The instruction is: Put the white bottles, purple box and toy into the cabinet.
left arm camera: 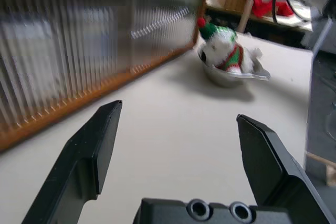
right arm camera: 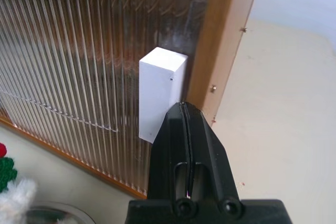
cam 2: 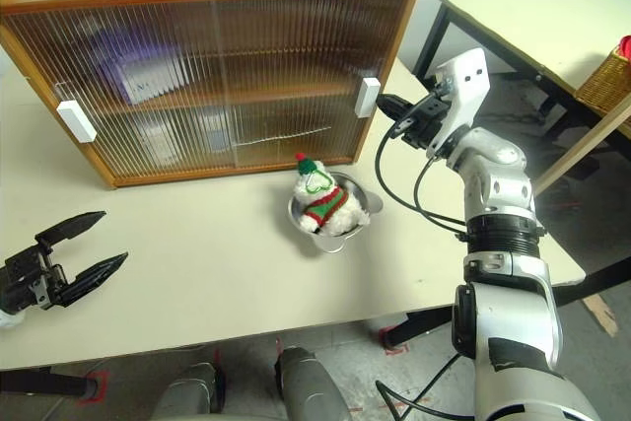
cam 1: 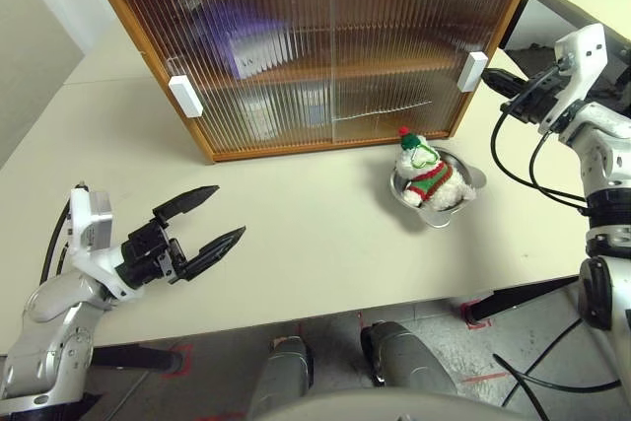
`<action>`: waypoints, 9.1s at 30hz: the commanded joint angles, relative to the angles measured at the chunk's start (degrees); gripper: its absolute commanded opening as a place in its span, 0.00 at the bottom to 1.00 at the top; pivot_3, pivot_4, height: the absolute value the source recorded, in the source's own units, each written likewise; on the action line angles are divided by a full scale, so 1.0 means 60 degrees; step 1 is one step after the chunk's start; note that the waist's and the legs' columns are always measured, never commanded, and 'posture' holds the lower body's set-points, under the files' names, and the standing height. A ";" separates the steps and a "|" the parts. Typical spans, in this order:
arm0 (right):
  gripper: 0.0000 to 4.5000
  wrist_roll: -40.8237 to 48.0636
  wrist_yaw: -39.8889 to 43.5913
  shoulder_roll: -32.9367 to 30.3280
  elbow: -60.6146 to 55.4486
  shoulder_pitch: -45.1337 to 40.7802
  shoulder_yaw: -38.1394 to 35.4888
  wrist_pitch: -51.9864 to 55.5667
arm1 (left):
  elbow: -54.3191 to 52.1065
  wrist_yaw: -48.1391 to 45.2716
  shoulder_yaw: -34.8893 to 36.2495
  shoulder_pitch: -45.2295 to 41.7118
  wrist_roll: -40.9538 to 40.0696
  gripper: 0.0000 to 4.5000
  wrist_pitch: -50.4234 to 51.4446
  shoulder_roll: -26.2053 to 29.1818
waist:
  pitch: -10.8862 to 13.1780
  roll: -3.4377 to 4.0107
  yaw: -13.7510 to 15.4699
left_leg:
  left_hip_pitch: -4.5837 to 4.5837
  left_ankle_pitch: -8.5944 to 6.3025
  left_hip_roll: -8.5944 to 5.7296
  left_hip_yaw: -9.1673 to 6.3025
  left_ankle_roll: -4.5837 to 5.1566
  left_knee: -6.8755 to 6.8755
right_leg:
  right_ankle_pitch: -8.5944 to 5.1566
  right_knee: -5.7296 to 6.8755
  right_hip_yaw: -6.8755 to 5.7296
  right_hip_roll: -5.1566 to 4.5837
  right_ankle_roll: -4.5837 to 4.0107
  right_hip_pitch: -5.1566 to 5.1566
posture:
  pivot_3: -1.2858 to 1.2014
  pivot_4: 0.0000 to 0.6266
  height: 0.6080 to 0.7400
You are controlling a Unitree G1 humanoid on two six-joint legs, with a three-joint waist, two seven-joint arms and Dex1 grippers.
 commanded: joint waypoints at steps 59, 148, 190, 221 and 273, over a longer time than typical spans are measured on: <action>0.38 0.0649 0.2270 0.1133 -0.1983 -0.0186 0.0949 0.1734 | 0.0056 0.0484 0.0050 0.0182 0.0239 1.00 -0.0346 -0.0399 | 0.0023 0.0015 0.0503 | 0.0017 -0.0011 0.0096 0.0014 -0.0027 -0.0112 | -0.0027 0.0016 0.0001 0.0074 -0.0111 -0.0066 | 0.47 0.18 1.00; 0.05 0.0811 -0.0274 0.1374 0.0762 -0.3301 0.0027 0.3001 | 0.0560 0.0165 0.0085 -0.0700 0.0571 1.00 -0.0603 0.0015 | 0.0039 -0.0024 0.0436 | 0.0065 0.0031 0.0118 0.0050 -0.0061 -0.0097 | 0.0029 0.0035 0.0006 0.0137 -0.0100 -0.0036 | 0.46 0.11 1.00; 0.99 -0.0443 -0.1082 0.2115 0.2483 -0.3824 0.0130 -0.0467 | 0.0410 0.0157 0.0156 -0.0425 0.0441 1.00 -0.0479 0.0047 | 0.0036 -0.0021 0.0406 | 0.0029 0.0067 0.0131 0.0023 -0.0002 -0.0099 | 0.0107 0.0032 -0.0018 0.0137 -0.0132 -0.0075 | 0.47 0.12 1.00; 0.99 0.1879 0.2989 -0.2349 -0.1892 0.2263 0.0387 0.8359 | 0.0186 0.0134 0.0137 -0.0066 0.0344 1.00 -0.0362 0.0020 | 0.0060 -0.0013 0.0323 | 0.0175 0.0085 0.0103 0.0054 -0.0108 -0.0078 | -0.0008 0.0023 0.0010 0.0138 0.0028 0.0094 | 0.46 0.18 1.00; 0.00 0.4893 -0.0198 0.0761 -0.1327 0.1502 -0.3015 1.1684 | 0.0080 0.0013 0.0061 -0.0242 0.0378 1.00 -0.0113 0.0156 | 0.0046 -0.0013 0.0448 | 0.0077 0.0032 0.0118 0.0065 -0.0086 -0.0087 | -0.0049 0.0032 0.0012 0.0140 0.0015 -0.0006 | 0.46 0.16 1.00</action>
